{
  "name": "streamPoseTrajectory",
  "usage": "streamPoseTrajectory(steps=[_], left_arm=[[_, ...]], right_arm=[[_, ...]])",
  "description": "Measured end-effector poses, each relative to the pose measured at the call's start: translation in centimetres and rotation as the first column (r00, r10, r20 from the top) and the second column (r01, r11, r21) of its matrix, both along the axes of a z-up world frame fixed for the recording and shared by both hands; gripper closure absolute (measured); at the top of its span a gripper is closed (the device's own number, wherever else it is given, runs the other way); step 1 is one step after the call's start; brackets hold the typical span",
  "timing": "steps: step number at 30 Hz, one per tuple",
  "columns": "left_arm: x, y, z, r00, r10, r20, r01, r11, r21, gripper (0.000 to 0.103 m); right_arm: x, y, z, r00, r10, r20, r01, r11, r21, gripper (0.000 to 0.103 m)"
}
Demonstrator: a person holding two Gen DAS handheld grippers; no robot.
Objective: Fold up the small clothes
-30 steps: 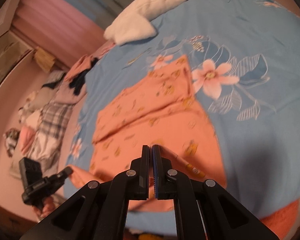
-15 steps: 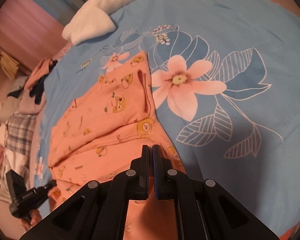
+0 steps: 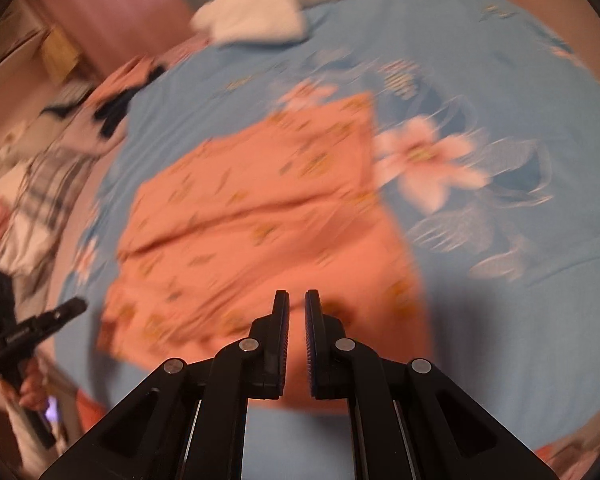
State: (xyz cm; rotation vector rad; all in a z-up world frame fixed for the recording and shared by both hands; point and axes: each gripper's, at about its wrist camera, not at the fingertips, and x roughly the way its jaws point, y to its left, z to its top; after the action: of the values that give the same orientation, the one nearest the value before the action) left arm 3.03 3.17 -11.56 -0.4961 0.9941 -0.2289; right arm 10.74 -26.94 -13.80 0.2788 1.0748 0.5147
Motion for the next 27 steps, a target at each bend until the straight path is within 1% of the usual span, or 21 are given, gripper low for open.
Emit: streamPoseTrajectory(steps=[2, 3, 6, 9, 11, 14, 17, 19, 22, 25, 26, 27], left_arm=[[-0.3, -1.2, -0.6, 0.998, -0.051, -0.02, 0.051, 0.998, -0.023, 0.092], [-0.3, -1.9, -1.0, 0.997, -0.078, -0.028, 0.077, 0.997, -0.032, 0.092], [0.0, -3.9, -2.3, 0.987, -0.146, -0.067, 0.145, 0.989, -0.022, 0.093], [0.7, -5.1, -3.8, 0.977, -0.188, -0.102, 0.186, 0.982, -0.025, 0.093], [1.6, -5.9, -4.7, 0.973, -0.193, -0.126, 0.192, 0.981, -0.021, 0.093], [2.7, -6.2, -5.0, 0.978, -0.183, -0.099, 0.183, 0.983, -0.01, 0.093], [4.5, -5.8, -4.7, 0.987, -0.143, -0.068, 0.144, 0.99, 0.006, 0.093], [5.9, -5.4, -4.6, 0.992, -0.111, -0.052, 0.113, 0.993, 0.03, 0.092], [7.3, -4.8, -4.2, 0.998, -0.062, -0.029, 0.064, 0.994, 0.093, 0.091], [7.9, -3.5, -3.5, 1.0, -0.006, -0.007, 0.007, 0.994, 0.107, 0.091], [7.9, -2.8, -3.0, 1.0, 0.013, 0.005, -0.013, 0.995, 0.101, 0.086], [7.8, -2.3, -2.6, 1.0, 0.025, 0.016, -0.026, 0.995, 0.094, 0.077]], right_arm=[[-0.1, 1.7, -1.0, 0.998, 0.056, -0.028, -0.055, 0.998, 0.016, 0.097], [-0.1, 2.4, -1.3, 0.997, 0.068, -0.038, -0.067, 0.998, 0.017, 0.097], [-0.1, 4.2, -2.0, 0.993, 0.109, -0.052, -0.108, 0.994, 0.017, 0.097], [0.6, 5.1, -2.3, 0.993, 0.108, -0.056, -0.108, 0.994, 0.018, 0.097], [1.2, 5.1, -2.4, 0.994, 0.09, -0.059, -0.088, 0.995, 0.043, 0.097], [1.9, 4.7, -2.2, 0.998, 0.052, -0.045, -0.049, 0.996, 0.068, 0.097], [2.4, 4.4, -2.3, 0.999, 0.016, -0.034, -0.013, 0.997, 0.081, 0.097], [2.7, 4.4, -2.3, 1.0, -0.004, -0.03, 0.006, 0.997, 0.071, 0.097], [2.8, 3.9, -2.2, 0.999, -0.034, -0.016, 0.035, 0.999, 0.041, 0.097], [2.7, 2.5, -1.4, 0.997, -0.073, 0.003, 0.073, 0.997, 0.032, 0.097], [2.7, 1.7, -1.0, 0.996, -0.093, 0.016, 0.093, 0.995, 0.028, 0.097], [2.7, 1.2, -0.8, 0.993, -0.112, 0.028, 0.111, 0.994, 0.021, 0.093]])
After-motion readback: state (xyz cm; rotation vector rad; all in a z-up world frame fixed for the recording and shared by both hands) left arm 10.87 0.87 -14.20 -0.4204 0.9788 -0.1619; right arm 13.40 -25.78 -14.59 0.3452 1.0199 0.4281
